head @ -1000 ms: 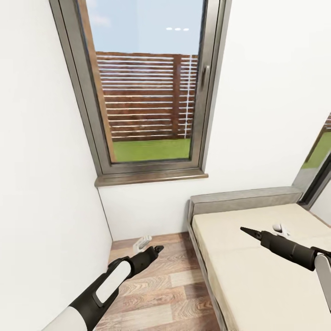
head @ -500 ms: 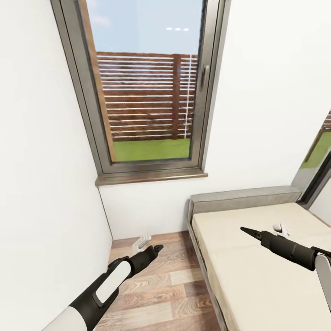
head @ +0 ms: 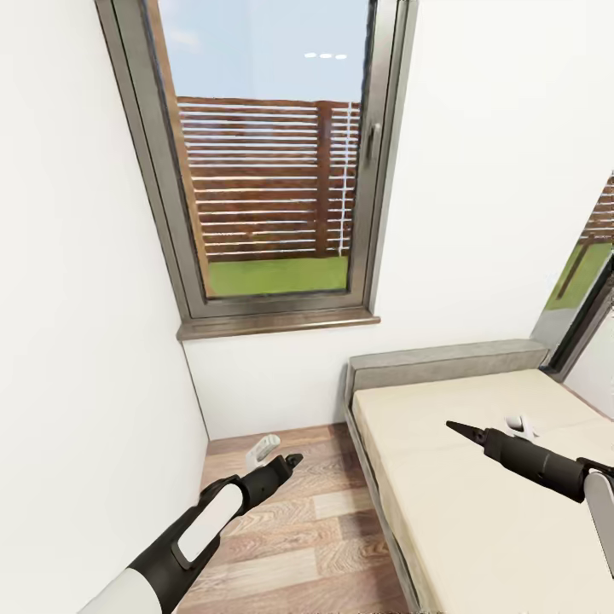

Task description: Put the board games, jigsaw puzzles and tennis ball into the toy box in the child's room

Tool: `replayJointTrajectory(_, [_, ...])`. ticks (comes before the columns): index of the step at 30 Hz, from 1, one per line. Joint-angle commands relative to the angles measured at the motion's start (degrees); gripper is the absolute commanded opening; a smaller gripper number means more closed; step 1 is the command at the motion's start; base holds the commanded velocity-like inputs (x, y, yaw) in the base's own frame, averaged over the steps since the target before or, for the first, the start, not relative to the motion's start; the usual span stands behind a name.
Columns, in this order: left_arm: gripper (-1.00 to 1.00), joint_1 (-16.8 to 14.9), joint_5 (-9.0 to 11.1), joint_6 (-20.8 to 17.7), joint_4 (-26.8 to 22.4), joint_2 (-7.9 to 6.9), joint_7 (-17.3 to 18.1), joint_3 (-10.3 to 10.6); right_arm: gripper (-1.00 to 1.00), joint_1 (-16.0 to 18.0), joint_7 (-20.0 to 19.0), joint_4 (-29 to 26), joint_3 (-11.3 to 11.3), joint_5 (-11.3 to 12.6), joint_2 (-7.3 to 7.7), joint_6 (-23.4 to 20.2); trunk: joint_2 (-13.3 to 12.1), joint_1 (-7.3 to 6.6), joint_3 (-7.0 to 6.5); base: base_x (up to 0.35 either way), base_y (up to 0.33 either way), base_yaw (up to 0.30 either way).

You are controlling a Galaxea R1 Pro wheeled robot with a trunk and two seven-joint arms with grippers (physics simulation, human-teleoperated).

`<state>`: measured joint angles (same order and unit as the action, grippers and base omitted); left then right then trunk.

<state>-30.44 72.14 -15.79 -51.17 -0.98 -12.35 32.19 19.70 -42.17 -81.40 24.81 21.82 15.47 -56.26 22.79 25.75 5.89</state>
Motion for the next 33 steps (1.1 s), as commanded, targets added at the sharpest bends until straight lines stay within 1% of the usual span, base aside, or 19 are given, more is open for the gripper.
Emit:
replayJointTrajectory(1, [1.00, -0.1, 0.5, 0.0, -0.1, -0.07, -0.5, 0.2, 1.00, 0.1, -0.3, 0.0, 0.1, -0.2, -0.01, -0.3, 0.1, 0.03, 0.12, -0.053, 0.000, -0.133])
replayJointTrajectory(6, [1.00, -0.1, 0.5, 0.0, -0.1, -0.07, -0.5, 0.2, 1.00, 0.1, -0.3, 0.0, 0.1, -0.2, -0.01, -0.3, 0.1, 0.03, 0.04, -0.030, 0.000, -0.188])
replayJointTrajectory(10, [1.00, -0.1, 0.5, 0.0, -0.1, -0.07, -0.5, 0.2, 1.00, 0.1, -0.3, 0.0, 0.1, -0.2, -0.01, -0.3, 0.1, 0.03, 0.00, -0.008, 0.000, -0.085])
replayJointTrajectory(23, [1.00, -0.1, 0.5, 0.1, -0.1, -0.07, -0.5, 0.2, 1.00, 0.1, -0.4, 0.0, 0.2, -0.2, -0.01, -0.3, 0.1, 0.03, -0.02, -0.002, 0.000, -0.019])
replayJointTrajectory(33, [1.00, -0.1, 0.5, 0.1, -0.1, -0.07, -0.5, 0.2, 1.00, 0.1, -0.4, 0.0, 0.2, -0.3, -0.01, -0.3, 0.1, 0.03, -0.17, 0.000, 0.000, -0.188])
